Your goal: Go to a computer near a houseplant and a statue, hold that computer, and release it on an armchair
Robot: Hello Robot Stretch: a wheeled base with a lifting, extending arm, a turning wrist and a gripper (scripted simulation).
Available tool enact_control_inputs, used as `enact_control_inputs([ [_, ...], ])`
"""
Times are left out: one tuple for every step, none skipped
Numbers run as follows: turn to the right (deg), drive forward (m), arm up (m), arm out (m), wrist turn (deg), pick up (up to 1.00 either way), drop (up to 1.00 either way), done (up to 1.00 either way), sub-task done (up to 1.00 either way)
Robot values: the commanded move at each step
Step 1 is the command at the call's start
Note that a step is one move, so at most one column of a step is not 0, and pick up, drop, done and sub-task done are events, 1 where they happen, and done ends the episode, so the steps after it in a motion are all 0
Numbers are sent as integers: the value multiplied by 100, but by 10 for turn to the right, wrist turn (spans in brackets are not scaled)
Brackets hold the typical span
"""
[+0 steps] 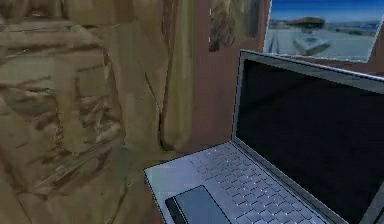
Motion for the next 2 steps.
enact_control_inputs([
  [300,0,0,0,0,0,0,0,0],
  [0,60,0,0,0,0,0,0,0],
])
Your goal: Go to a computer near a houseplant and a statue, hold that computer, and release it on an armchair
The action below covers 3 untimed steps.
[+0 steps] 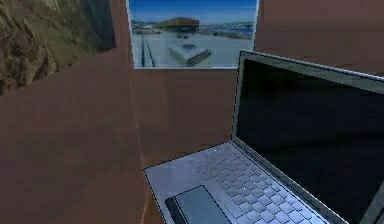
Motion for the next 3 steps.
enact_control_inputs([
  [450,0,0,0,0,0,0,0,0],
  [330,0,0,0,0,0,0,0,0],
  [0,35,0,0,0,0,0,0,0],
])
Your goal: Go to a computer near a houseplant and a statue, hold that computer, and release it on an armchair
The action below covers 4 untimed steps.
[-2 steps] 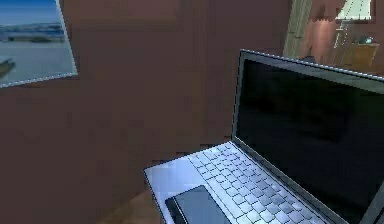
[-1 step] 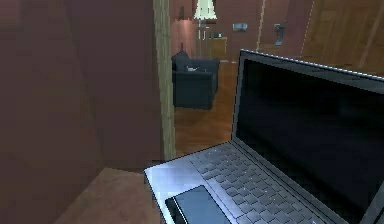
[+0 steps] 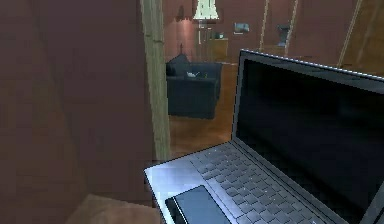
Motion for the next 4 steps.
enact_control_inputs([
  [30,0,0,0,0,0,0,0,0],
  [0,55,0,0,0,0,0,0,0],
  [180,0,0,0,0,0,0,0,0],
  [0,100,0,0,0,0,0,0,0],
])
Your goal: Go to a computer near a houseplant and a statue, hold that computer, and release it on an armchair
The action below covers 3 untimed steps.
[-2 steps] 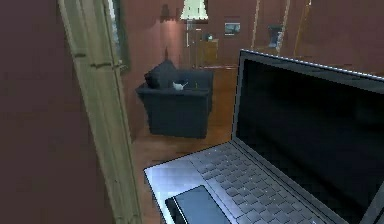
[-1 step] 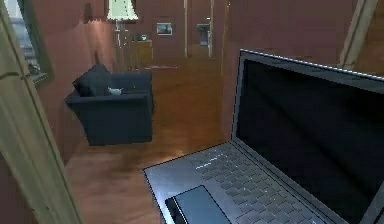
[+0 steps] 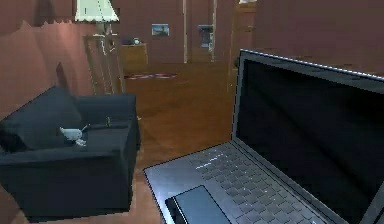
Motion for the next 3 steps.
enact_control_inputs([
  [0,100,0,0,0,0,0,0,0],
  [-120,0,0,0,0,0,0,0,0],
  [0,75,0,0,0,0,0,0,0],
])
